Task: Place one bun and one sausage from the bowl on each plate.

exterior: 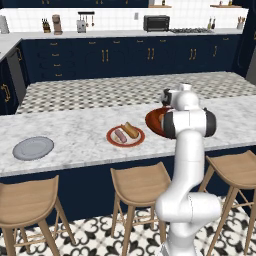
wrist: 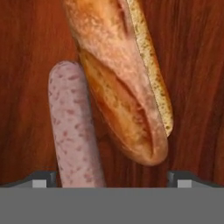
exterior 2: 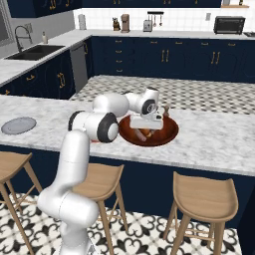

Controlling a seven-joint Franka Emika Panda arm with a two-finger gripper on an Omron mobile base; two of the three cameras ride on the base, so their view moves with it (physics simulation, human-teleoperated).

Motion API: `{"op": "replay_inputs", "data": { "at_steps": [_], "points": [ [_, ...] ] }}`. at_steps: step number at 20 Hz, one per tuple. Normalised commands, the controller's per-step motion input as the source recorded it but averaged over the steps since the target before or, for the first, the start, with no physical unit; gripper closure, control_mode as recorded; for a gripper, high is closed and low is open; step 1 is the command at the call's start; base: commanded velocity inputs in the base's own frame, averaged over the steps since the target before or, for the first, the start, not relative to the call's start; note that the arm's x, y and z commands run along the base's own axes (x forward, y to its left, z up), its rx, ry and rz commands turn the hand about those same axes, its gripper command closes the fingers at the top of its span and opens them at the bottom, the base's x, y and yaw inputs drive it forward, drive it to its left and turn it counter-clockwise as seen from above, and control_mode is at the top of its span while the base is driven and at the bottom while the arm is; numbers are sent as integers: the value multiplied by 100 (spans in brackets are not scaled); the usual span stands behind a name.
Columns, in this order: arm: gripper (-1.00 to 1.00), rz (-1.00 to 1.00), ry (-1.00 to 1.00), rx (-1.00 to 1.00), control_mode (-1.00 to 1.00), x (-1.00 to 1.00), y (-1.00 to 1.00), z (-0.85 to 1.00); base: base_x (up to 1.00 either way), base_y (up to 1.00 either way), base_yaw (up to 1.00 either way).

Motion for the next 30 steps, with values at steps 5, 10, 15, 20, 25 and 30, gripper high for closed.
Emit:
{"op": "replay_inputs", "data": {
  "at_steps": [5, 10, 15, 20, 25, 30],
  "points": [
    [-100, 0, 0, 0, -100, -53, 8, -19, 0, 0, 0],
    [-100, 0, 0, 0, -100, -2, 6, -23, 0, 0, 0],
    [-100, 0, 0, 0, -100, 0, 0, -5, 0, 0, 0],
    [100, 0, 0, 0, -100, 0, 0, 0, 0, 0, 0],
    [100, 0, -1, 0, -100, -1, 0, 0, 0, 0, 0],
    [100, 0, -9, 0, -100, -47, -9, 77, 0, 0, 0]
  ]
}}
